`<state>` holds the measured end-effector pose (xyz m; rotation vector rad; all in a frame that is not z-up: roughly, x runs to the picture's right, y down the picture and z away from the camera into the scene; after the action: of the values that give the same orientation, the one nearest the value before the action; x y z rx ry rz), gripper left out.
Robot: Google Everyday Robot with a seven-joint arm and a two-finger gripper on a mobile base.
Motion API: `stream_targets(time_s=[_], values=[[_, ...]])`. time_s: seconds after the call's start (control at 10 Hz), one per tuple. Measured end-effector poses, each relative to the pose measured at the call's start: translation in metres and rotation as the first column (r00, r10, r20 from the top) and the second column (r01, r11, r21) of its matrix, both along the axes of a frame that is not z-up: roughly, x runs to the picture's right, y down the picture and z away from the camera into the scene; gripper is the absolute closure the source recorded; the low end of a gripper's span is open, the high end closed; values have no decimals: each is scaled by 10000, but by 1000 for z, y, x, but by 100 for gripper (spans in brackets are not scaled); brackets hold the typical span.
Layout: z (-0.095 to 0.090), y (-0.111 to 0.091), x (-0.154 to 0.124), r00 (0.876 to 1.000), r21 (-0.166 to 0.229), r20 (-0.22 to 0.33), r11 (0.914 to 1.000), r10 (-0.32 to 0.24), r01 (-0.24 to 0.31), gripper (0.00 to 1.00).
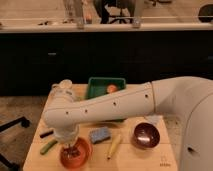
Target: Place grapes in red bowl
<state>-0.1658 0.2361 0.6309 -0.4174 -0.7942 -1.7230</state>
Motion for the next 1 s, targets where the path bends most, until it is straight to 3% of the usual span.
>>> stream_targets(time_s=[0.3,0.6,1.0], values=[[0,0,-1,10000,0,13,10000,-9,9,44],[0,0,-1,10000,-2,18,10000,-8,8,21],[0,1,-1,10000,-12,22,10000,-6,6,20]])
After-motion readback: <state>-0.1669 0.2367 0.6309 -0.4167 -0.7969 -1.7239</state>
